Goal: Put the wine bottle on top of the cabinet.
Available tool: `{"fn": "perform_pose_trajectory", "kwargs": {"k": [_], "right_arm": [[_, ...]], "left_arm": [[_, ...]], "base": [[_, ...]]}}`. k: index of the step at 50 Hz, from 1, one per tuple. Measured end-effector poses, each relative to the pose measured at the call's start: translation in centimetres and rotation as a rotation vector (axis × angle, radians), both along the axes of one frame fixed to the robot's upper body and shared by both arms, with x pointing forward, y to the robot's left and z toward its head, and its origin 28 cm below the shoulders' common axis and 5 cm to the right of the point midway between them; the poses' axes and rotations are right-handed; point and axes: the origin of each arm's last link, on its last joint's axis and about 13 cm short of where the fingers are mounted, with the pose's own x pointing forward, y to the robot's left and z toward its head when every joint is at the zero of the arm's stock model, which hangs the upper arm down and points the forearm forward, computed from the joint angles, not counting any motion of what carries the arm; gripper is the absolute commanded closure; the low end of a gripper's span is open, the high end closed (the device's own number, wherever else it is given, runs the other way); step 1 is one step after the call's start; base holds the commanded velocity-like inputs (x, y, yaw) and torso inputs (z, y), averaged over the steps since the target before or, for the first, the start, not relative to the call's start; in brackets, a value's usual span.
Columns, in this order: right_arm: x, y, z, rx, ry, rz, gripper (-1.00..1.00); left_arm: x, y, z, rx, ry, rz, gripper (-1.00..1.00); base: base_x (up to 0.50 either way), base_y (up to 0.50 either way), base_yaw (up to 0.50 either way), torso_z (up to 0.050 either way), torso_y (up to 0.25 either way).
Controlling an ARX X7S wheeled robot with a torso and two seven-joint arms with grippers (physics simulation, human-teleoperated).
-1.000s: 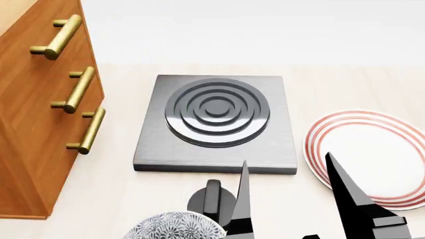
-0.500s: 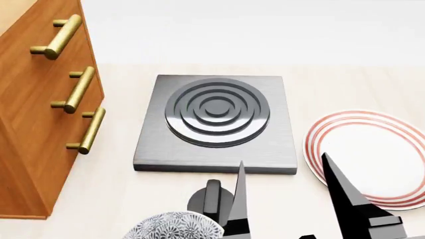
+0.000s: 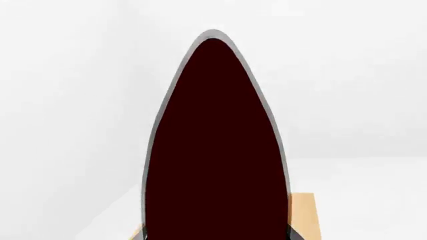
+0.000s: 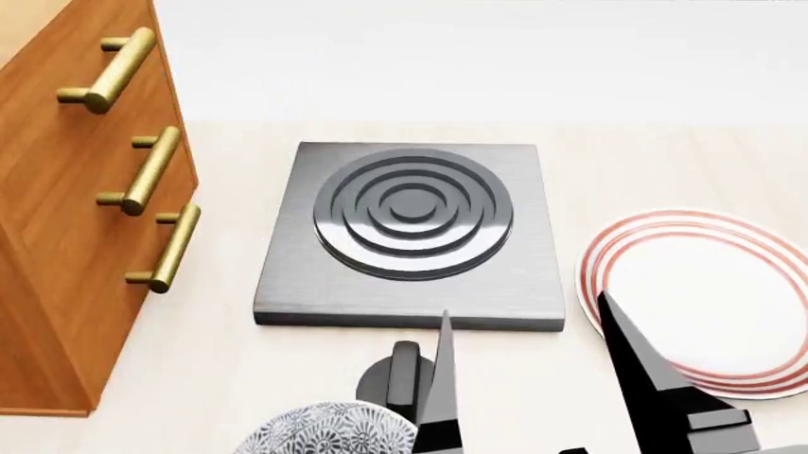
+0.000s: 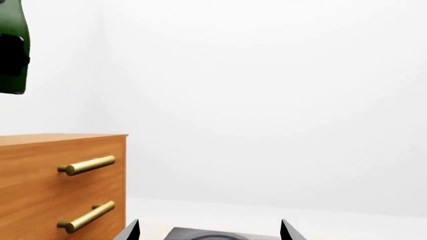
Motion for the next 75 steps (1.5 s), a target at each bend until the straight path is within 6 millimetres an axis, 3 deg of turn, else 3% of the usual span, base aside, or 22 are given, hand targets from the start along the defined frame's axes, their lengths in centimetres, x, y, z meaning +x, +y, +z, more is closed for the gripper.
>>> {"fn": "perform_pose_trajectory", "kwargs": {"k": [28,75], "right_arm": [[0.0,0.1,-0.1,0.0,0.004,0.007,-1.0],[0.1,0.3,-0.4,-0.003,0.015,0.02,-1.0]], "left_arm": [[0.7,0.4,-5.2,-0.093,0.154,0.024,1.0],[0.9,0.3,-8.4,-0.089,-0.002,0.025,1.0]], "base": [[0.0,0.0,0.0,0.0,0.001],[0.0,0.0,0.0,0.0,0.0]]}}
